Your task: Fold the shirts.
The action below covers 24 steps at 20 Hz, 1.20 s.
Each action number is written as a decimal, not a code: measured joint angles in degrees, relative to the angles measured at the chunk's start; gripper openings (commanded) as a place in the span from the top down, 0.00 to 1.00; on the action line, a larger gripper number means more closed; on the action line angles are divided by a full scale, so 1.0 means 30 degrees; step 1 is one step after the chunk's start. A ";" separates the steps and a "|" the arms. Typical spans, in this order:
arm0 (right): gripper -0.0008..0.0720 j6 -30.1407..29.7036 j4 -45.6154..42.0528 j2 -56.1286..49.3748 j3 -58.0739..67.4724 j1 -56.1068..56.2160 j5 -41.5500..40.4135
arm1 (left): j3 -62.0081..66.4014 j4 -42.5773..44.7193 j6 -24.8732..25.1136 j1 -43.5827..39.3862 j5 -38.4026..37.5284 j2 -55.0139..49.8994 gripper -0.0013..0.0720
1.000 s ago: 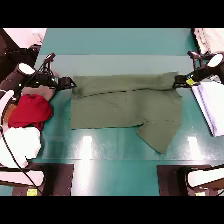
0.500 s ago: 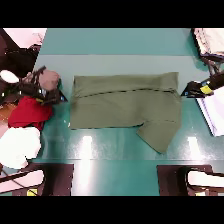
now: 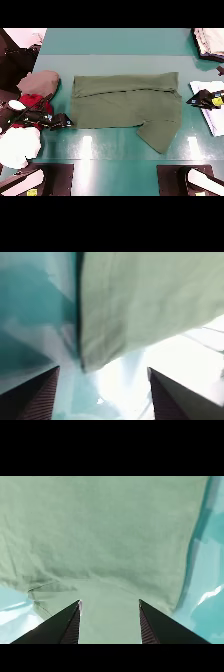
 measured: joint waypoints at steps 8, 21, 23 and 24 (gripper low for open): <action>0.43 -0.0073 0.0226 0.1290 -0.0714 -0.0714 0.0029 | -0.0605 -0.0495 0.0211 -0.1763 0.2113 0.0102 0.71; 0.43 0.0015 -0.2076 0.1428 -0.7286 -0.0714 -0.1311 | 0.2361 -0.0357 -0.0605 -0.3009 0.1683 0.0270 0.95; 0.43 0.0036 -0.2091 0.1428 -0.8859 -0.0299 -0.2149 | 0.2550 -0.0342 -0.0561 -0.3009 0.1661 0.0270 0.95; 0.43 0.0044 -0.1887 0.1443 -0.9296 -0.0131 -0.2382 | 0.2594 -0.0342 -0.0554 -0.3016 0.1654 0.0270 0.95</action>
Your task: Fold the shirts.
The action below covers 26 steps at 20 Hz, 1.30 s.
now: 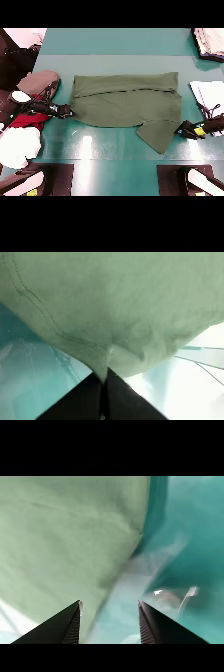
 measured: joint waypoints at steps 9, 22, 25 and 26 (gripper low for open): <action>0.96 -0.0022 0.1275 0.0291 -0.1202 0.1960 -0.2637 | 0.0117 0.0262 0.0007 -0.0007 -0.0801 0.0073 0.96; 0.96 0.0532 -0.4146 1.0069 0.0306 0.2229 0.4415 | -0.1996 0.5056 -0.2550 -0.0029 -0.6900 0.6368 0.95; 0.96 0.0641 -0.3876 0.9471 0.2302 0.2229 0.4233 | -0.0976 0.4371 -0.3133 -0.0029 -0.5231 0.6572 0.95; 0.96 0.0619 -0.3687 0.8808 0.3024 0.2229 0.4022 | -0.0546 0.4189 -0.3242 -0.0029 -0.4634 0.6484 0.95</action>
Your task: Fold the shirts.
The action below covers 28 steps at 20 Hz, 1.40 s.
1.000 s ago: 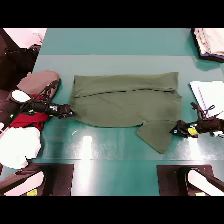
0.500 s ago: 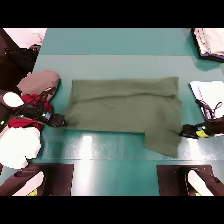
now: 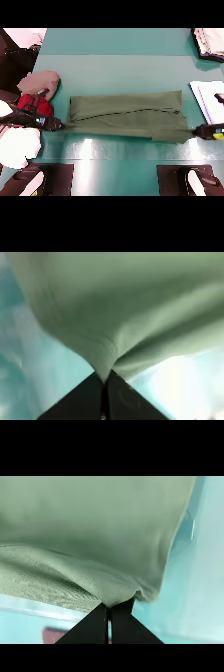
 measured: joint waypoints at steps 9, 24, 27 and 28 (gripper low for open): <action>0.96 -0.0648 0.1872 -0.9282 0.6419 0.0466 -0.2943 | 0.3381 -0.1217 -0.0219 0.0000 0.4568 -0.6229 0.95; 0.10 -0.0539 0.3920 -1.6874 1.2881 0.0233 -0.2914 | 0.8648 -0.2288 -0.0845 0.0007 0.3395 -1.0338 0.95; 0.01 -0.1086 0.4146 -1.6946 1.1358 -0.1282 -0.2149 | 0.8983 -0.3126 -0.0546 0.0015 0.2572 -1.0353 0.95; 0.01 -0.1304 0.4218 -1.6983 1.0797 -0.1756 -0.2113 | 0.9041 -0.3388 -0.0452 0.0007 0.2455 -1.0353 0.95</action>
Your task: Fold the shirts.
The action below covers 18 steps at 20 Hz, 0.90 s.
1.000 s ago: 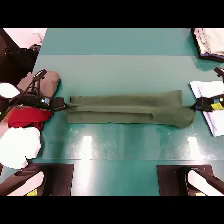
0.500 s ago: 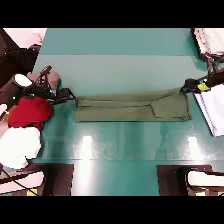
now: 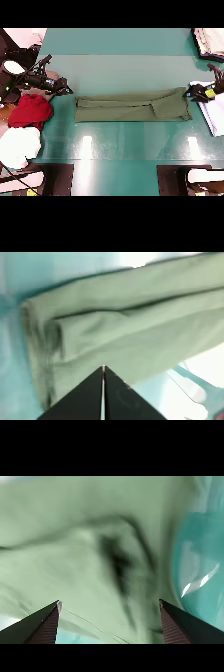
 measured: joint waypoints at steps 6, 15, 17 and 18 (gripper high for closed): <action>0.04 -0.2273 0.1800 -0.1268 -0.1647 -0.1683 -0.0102 | 0.0124 -0.0765 0.0168 0.0000 -0.0474 -0.0022 0.95; 0.96 -0.3752 0.3322 -0.4422 0.0197 -0.0903 0.1107 | 0.0131 -0.0714 0.0029 -0.1770 -0.0423 -0.0036 0.95; 0.96 -0.4299 0.3446 -0.4590 0.0350 -0.0627 0.1450 | 0.0131 -0.0663 -0.0204 -0.2907 0.0277 -0.0066 0.95; 0.96 -0.4466 0.3475 -0.4554 0.0401 -0.0554 0.1625 | 0.0131 -0.0656 -0.0372 -0.3439 0.0743 -0.0153 0.95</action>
